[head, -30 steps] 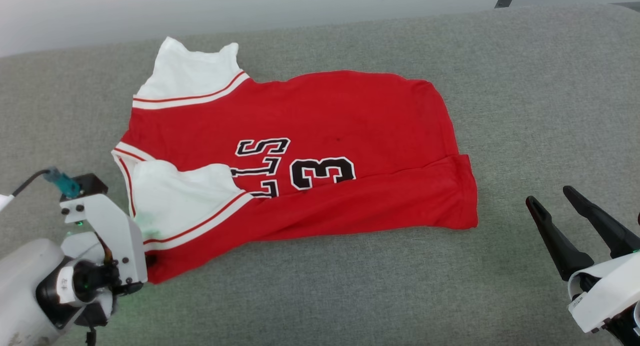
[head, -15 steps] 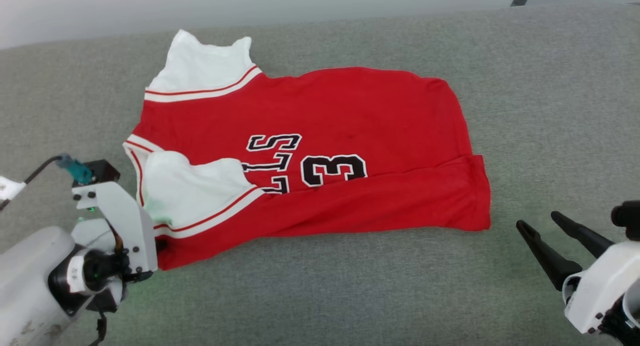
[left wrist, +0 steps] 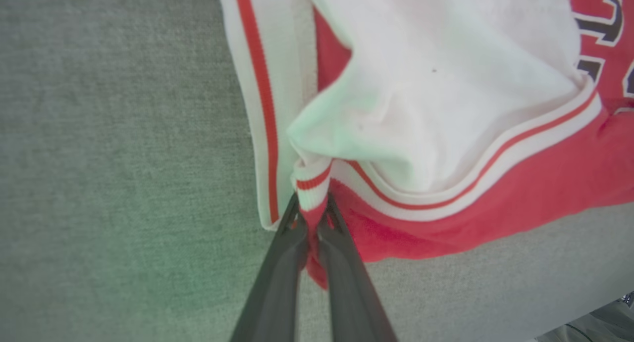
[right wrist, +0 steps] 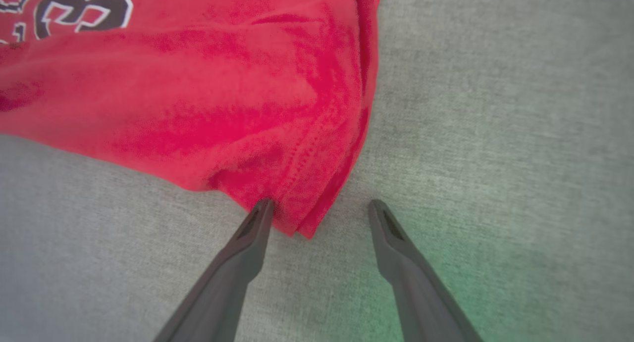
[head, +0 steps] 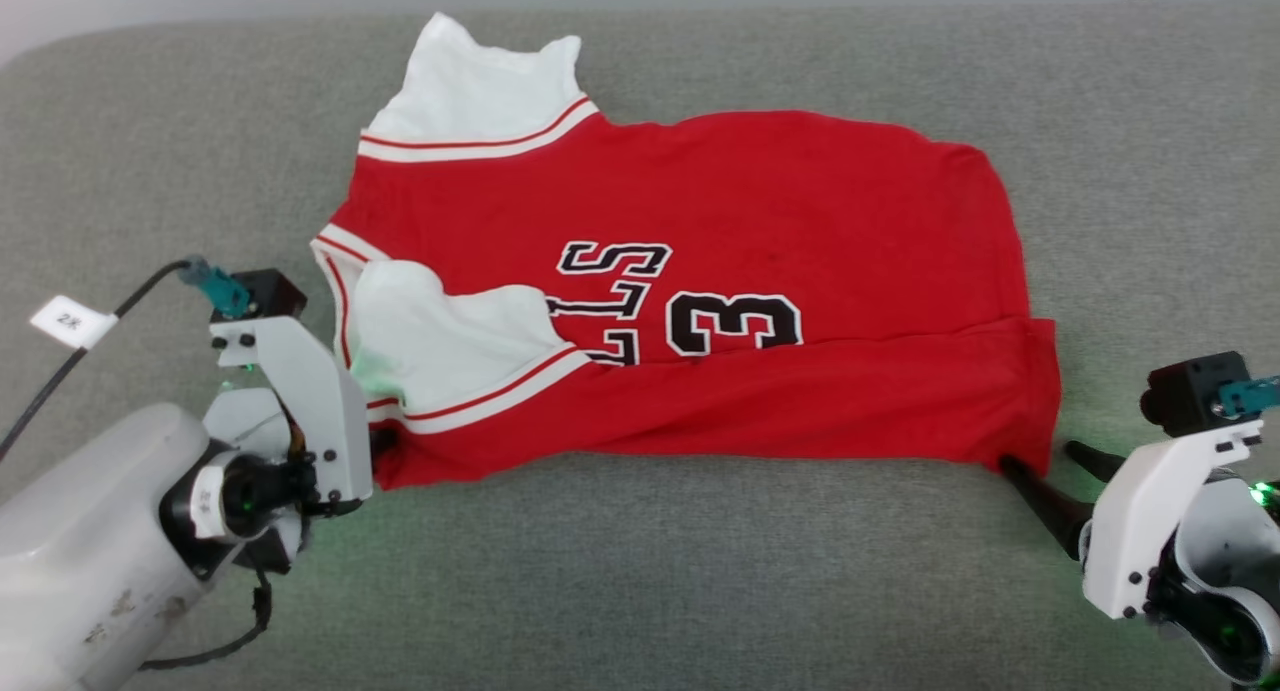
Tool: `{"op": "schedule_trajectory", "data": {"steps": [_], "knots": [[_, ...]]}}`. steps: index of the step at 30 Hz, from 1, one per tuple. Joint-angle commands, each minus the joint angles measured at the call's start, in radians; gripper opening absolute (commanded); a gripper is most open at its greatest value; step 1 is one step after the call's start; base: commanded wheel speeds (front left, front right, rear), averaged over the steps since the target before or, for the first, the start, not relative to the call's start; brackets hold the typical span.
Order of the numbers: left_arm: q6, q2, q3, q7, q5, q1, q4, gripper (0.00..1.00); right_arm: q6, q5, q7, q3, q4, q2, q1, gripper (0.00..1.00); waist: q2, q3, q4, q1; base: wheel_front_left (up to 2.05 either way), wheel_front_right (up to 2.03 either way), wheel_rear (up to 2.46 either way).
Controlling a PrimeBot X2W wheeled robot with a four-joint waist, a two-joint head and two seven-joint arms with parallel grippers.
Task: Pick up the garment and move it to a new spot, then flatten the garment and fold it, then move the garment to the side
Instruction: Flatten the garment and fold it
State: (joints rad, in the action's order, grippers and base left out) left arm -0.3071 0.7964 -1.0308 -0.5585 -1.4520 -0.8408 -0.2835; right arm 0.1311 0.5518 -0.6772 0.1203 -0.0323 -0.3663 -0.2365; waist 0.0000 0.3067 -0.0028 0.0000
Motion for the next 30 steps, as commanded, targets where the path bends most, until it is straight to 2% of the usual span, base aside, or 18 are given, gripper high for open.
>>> {"op": "schedule_trajectory", "data": {"steps": [1,4,5,6,8,18,30], "knots": [[0.005,-0.012,-0.004,0.003,0.004,-0.004,-0.010,0.00,-0.001,-0.003,-0.004,0.007,-0.007,0.006,-0.011,1.00,0.0000,0.013,0.015,0.0000,0.00,0.00,0.00],[0.014,-0.028,-0.003,0.007,0.008,-0.012,-0.030,0.00,0.000,0.002,-0.043,0.048,-0.052,0.008,-0.030,1.00,0.0000,0.018,0.025,0.0000,0.00,0.00,0.00],[0.015,-0.033,-0.001,0.009,0.007,-0.015,-0.037,0.00,0.000,-0.003,-0.046,0.054,-0.061,0.005,-0.036,0.40,0.0000,0.019,0.027,0.0000,0.00,0.00,0.00],[0.018,-0.037,-0.002,0.009,0.008,-0.019,-0.045,0.00,0.000,-0.003,-0.058,0.065,-0.071,0.001,-0.041,0.00,0.0000,0.020,0.030,0.0000,0.00,0.00,0.00],[0.021,-0.043,0.000,0.009,0.008,-0.022,-0.058,0.00,0.000,0.010,-0.076,0.096,-0.078,-0.011,-0.049,0.00,0.0000,0.019,0.032,0.0000,0.00,0.00,0.00],[0.036,-0.020,0.014,0.007,-0.004,-0.019,-0.080,0.00,-0.001,0.066,-0.093,0.057,-0.060,-0.088,-0.063,0.00,0.0000,-0.004,0.034,0.0000,0.00,0.00,0.00],[-0.006,0.039,0.013,-0.020,-0.016,0.013,-0.012,0.00,-0.001,0.106,-0.136,0.009,0.009,-0.145,0.007,0.00,0.0000,-0.058,0.045,0.0000,0.00,0.00,0.00]]}}
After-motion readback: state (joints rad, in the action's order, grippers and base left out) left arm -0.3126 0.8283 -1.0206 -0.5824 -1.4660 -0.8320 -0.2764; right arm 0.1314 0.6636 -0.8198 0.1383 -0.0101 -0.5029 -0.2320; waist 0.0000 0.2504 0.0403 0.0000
